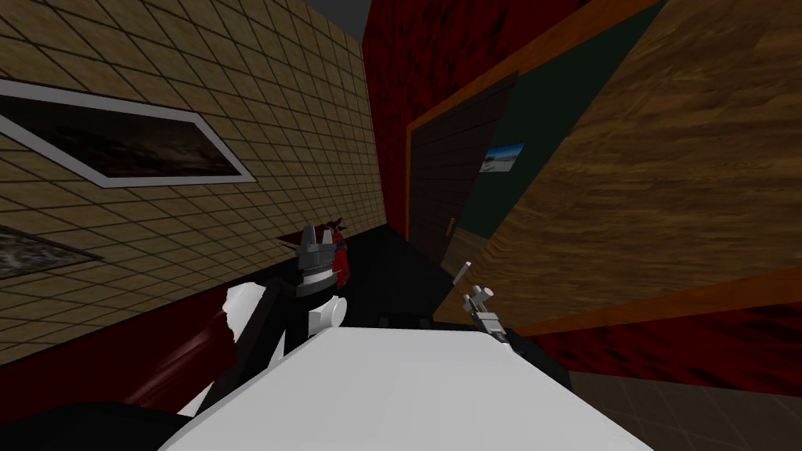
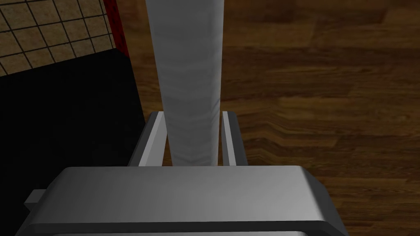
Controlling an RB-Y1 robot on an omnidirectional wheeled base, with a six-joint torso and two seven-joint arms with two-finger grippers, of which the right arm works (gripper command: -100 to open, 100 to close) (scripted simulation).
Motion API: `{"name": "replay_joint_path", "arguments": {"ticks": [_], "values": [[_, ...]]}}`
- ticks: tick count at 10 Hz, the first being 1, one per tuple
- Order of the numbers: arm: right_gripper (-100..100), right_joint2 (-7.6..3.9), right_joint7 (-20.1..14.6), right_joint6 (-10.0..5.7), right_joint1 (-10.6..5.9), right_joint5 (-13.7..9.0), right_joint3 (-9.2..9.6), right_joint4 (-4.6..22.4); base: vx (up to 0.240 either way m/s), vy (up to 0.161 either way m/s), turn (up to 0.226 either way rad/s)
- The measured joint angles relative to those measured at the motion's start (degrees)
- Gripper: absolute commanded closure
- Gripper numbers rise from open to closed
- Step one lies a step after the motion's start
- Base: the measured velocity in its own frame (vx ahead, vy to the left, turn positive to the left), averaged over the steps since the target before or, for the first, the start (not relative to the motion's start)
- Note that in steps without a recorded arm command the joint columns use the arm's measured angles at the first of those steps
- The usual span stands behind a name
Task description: Pull the door open
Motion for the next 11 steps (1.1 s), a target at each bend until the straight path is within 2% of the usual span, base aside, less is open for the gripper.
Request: {"name": "replay_joint_path", "arguments": {"ticks": [2, 3, 4, 6, 8, 9, 11], "values": [[100, -0.38, -0.8, -1.15, -0.24, 0.4, 0.62, 1.0, -0.133, -0.014, 0.057], [100, -0.37, -0.9, -1.17, -0.18, 0.4, 0.74, 1.2, -0.055, -0.022, 0.080], [100, -0.50, -1.1, -1.76, 0.32, 0.5, 0.99, 1.6, -0.082, -0.038, 0.074], [100, -0.17, -1.8, -4.52, 0.45, 1.0, 1.78, 3.8, -0.082, -0.037, 0.074], [100, -0.40, -2.1, -7.06, 1.67, 1.4, 2.55, 4.6, -0.089, -0.043, 0.077], [100, -0.10, -2.5, -8.86, 1.68, 1.8, 3.10, 6.3, -0.090, -0.044, 0.080], [100, -0.34, -2.8, -11.65, 3.20, 2.2, 4.01, 7.1, -0.093, -0.034, 0.058]]}}
